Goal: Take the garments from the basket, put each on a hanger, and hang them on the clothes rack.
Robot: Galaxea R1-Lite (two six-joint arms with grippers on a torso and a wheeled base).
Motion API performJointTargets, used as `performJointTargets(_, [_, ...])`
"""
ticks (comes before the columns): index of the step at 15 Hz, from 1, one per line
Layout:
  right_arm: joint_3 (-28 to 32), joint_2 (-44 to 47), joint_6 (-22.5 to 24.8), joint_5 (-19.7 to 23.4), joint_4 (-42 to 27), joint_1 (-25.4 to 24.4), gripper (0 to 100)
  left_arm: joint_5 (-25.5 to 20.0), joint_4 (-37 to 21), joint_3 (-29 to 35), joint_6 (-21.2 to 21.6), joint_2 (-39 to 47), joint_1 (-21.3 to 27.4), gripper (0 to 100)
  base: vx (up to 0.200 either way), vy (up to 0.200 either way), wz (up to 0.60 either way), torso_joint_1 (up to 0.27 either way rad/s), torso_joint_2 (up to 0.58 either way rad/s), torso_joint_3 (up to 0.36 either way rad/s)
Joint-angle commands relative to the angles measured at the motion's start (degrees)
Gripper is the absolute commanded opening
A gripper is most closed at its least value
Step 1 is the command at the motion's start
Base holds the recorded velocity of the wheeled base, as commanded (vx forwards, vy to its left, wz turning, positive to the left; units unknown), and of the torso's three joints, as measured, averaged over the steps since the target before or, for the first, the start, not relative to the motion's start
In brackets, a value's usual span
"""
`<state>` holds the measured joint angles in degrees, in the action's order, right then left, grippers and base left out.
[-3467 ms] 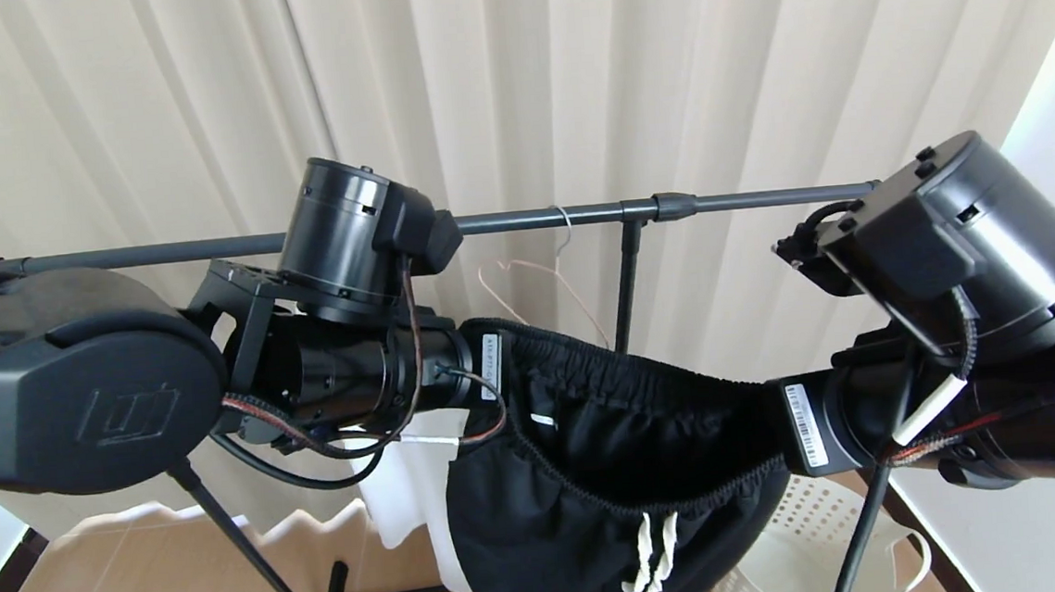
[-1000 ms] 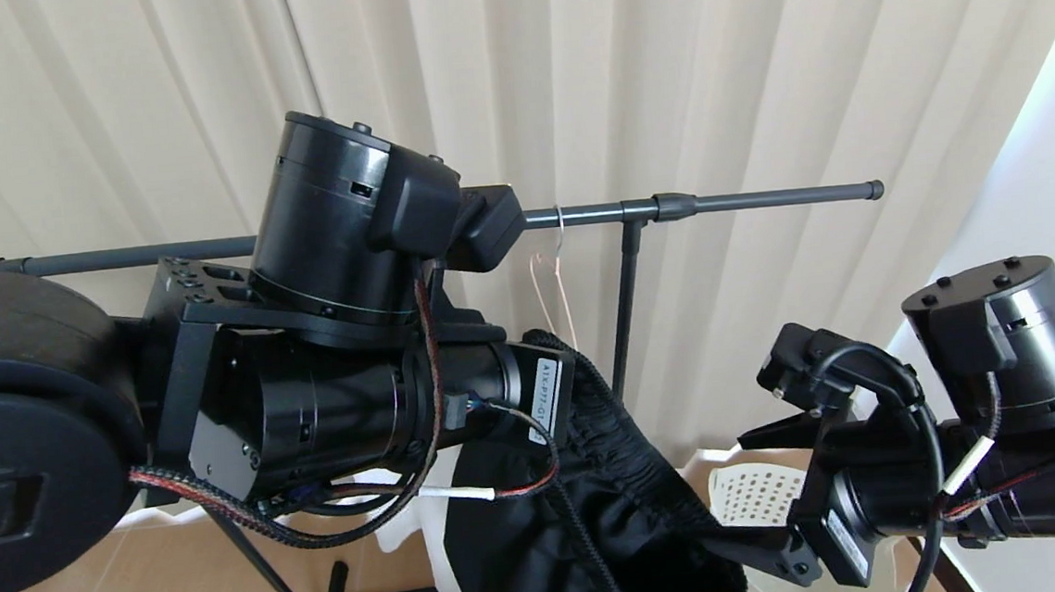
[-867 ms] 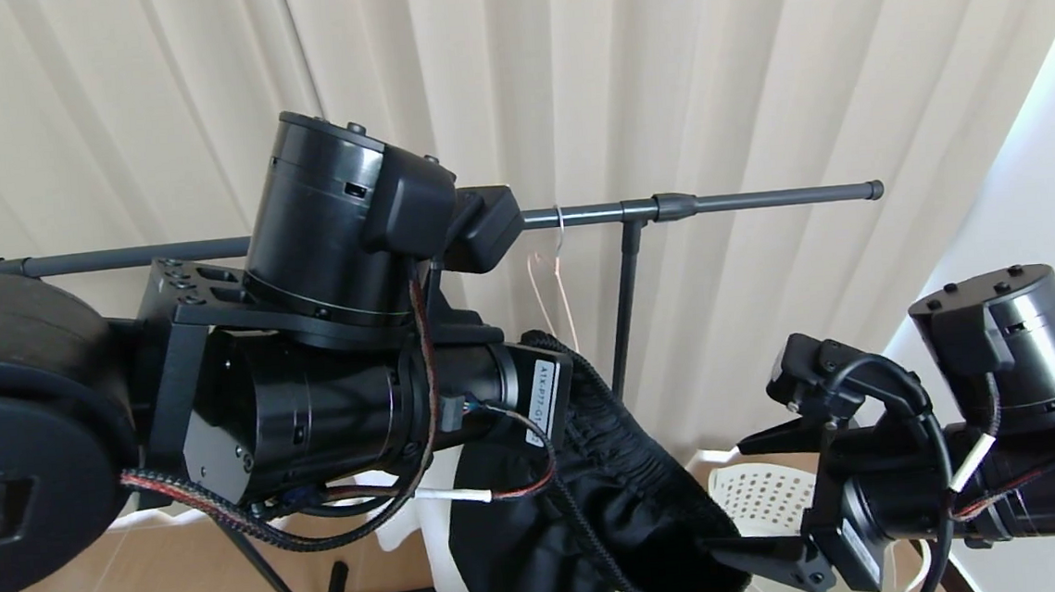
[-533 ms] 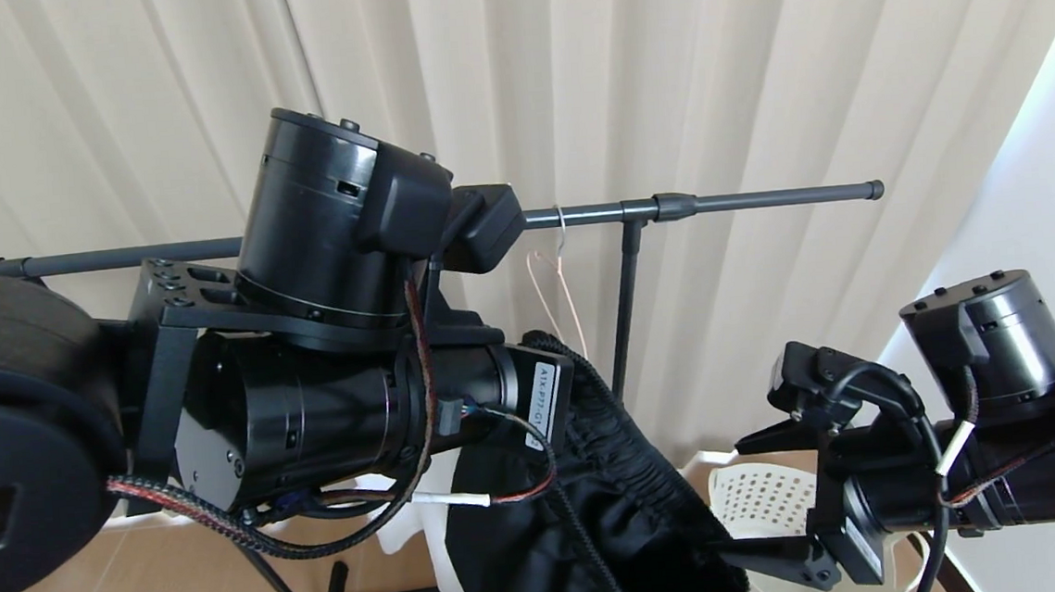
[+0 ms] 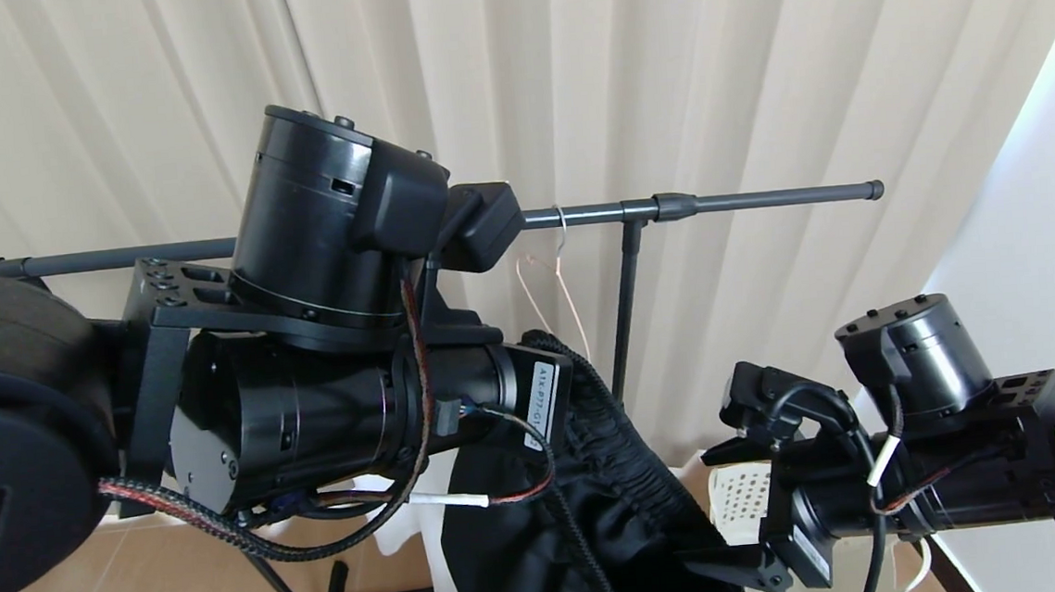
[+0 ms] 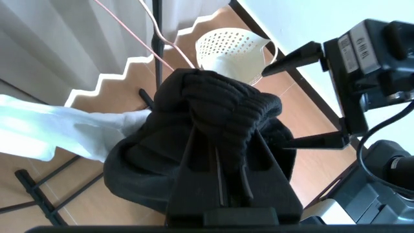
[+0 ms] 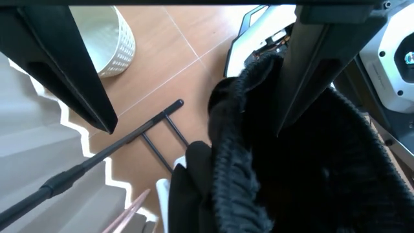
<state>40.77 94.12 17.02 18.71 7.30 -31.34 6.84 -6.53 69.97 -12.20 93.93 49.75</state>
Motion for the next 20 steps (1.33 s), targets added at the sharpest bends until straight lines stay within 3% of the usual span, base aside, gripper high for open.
performJointTargets(1, [0.28,2.64,0.03,0.01,0.26,-0.12,100,0.02,-0.06,-0.01,-0.01,0.03,0.00,0,0.000,0.000,0.00,0.000,0.00,0.000])
performJointTargets(4, [0.19,5.72,-0.32,0.01,5.71,-0.12,100,0.02,-0.06,-0.01,-0.01,-0.06,0.00,0,0.000,0.000,0.00,0.000,0.00,0.000])
performJointTargets(5, [0.37,6.07,-0.85,0.01,6.50,-0.12,0,0.02,-0.06,-0.10,-0.01,-0.06,0.00,0,0.000,0.000,0.00,0.000,0.00,0.000])
performJointTargets(6, [0.54,6.16,-3.92,0.01,7.90,-0.12,0,0.02,-0.06,-0.10,-0.01,-0.06,0.00,0,0.000,0.000,0.00,0.000,0.00,0.000])
performJointTargets(13, [-1.13,1.68,-5.42,-0.61,8.17,1.28,0,-0.16,-0.06,-3.00,-0.10,-1.99,0.00,0,0.000,0.000,0.00,0.000,0.00,0.000])
performJointTargets(14, [-1.21,0.27,-9.72,-1.84,8.08,1.20,0,-0.25,0.03,-5.64,-0.10,-3.84,0.61,0,0.000,0.000,0.00,0.000,0.00,0.000])
performJointTargets(16, [-1.13,-0.70,-12.89,-5.79,8.08,1.20,0,-0.25,0.03,-7.04,-0.10,-4.63,1.49,0,0.000,0.000,0.00,0.000,0.00,0.000])
performJointTargets(20, [-2.97,-4.30,-13.68,-8.43,7.55,1.37,0,-0.25,0.29,-11.26,-0.10,-4.72,2.37,0,0.000,0.000,0.00,0.000,0.00,0.000])
